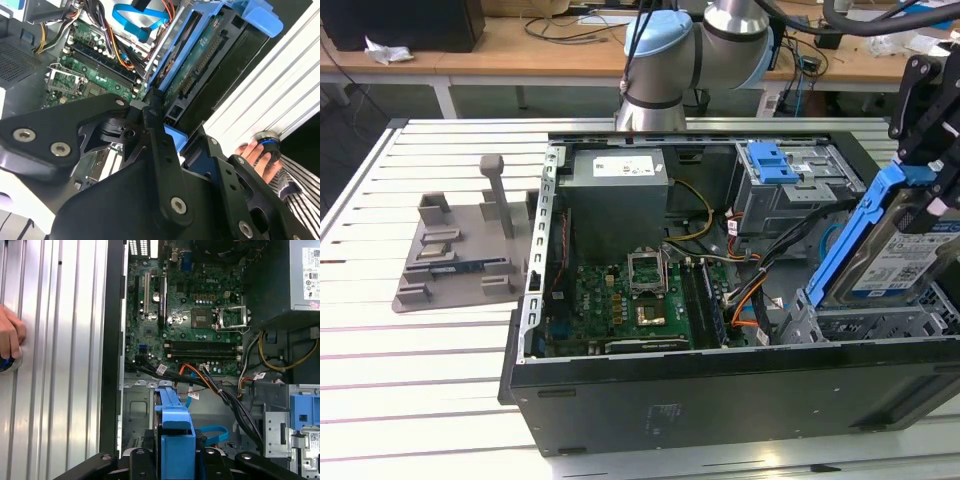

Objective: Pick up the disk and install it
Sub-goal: 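Insert the disk into the insertion slot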

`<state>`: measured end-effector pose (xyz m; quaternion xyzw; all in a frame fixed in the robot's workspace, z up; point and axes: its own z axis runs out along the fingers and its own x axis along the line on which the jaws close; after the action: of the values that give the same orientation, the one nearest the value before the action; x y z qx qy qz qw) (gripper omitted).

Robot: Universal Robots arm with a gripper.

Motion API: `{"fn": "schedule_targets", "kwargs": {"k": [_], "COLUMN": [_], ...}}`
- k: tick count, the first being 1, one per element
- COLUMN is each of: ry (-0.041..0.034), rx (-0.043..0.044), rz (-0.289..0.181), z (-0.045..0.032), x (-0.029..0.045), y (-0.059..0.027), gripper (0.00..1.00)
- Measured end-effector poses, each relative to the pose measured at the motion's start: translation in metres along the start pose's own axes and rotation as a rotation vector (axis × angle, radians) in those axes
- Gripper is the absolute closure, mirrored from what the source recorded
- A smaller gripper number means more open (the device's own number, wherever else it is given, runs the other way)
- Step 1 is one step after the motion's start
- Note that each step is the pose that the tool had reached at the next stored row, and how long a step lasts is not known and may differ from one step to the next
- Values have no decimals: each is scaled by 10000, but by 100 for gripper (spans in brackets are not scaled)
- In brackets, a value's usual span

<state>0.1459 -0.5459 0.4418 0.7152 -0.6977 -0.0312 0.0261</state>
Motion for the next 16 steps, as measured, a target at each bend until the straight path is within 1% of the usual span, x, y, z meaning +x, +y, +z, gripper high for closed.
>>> {"fn": "schedule_targets", "kwargs": {"k": [1, 7, 13, 16], "ry": [-1, -2, -2, -1], "rx": [0, -21, -27, -28], "rz": [0, -2, -1, -1], "z": [11, 169, 268, 333], "x": [0, 1, 2, 3], "y": [-1, -15, -23, -28], "gripper": [63, 63, 63, 63]}}
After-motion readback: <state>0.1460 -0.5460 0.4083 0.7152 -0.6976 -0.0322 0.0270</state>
